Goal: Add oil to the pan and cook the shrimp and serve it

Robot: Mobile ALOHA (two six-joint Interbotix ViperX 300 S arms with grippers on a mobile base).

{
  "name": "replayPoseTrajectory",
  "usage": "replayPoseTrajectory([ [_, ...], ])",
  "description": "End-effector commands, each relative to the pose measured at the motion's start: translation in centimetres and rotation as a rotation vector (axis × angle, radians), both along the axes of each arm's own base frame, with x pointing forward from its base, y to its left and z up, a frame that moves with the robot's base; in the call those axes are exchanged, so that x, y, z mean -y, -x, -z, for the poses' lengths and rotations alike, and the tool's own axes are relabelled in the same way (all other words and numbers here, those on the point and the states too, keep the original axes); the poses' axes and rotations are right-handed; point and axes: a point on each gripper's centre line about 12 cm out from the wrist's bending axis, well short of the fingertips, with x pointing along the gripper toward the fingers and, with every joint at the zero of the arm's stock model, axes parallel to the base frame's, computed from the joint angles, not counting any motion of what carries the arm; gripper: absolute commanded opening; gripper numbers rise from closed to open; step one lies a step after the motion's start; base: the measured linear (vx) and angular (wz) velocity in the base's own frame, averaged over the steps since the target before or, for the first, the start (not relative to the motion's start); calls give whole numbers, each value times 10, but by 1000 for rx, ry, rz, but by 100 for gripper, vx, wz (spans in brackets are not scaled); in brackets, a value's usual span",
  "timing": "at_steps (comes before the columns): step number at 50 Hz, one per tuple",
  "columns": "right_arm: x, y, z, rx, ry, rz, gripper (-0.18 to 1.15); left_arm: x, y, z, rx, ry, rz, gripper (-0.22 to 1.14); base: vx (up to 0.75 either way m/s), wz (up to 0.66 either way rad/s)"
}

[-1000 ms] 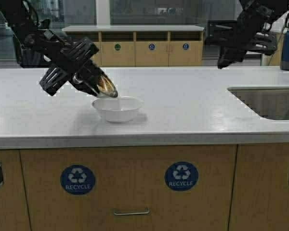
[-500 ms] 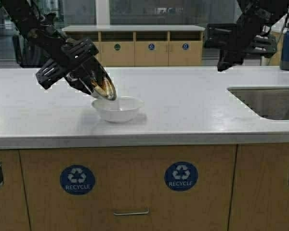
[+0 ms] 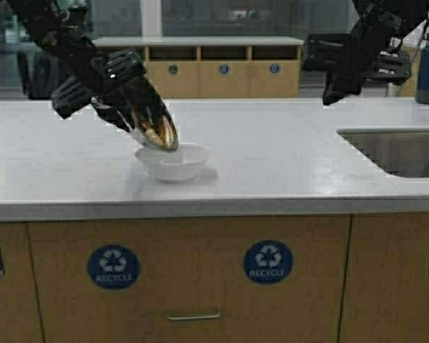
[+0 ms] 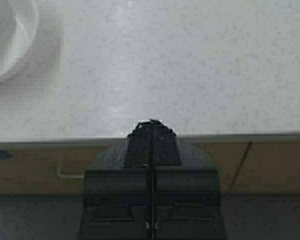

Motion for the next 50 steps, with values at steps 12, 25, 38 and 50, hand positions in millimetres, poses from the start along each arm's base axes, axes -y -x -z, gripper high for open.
replayPoseTrajectory([
  [12, 0, -3, -8, 34, -9, 9, 7, 20, -14, -60, 171, -78, 70, 3, 0, 0],
  [25, 0, -3, -9, 37, -9, 10, 7, 19, -16, -63, 179, -99, 73, 3, 0, 0],
  [38, 1, -4, -9, 42, -9, 16, 7, 17, -16, -61, 187, -163, 95, 3, 0, 0],
  [50, 1, -4, -9, 46, -9, 19, 7, 16, -19, -64, 209, -233, 123, 3, 0, 0],
])
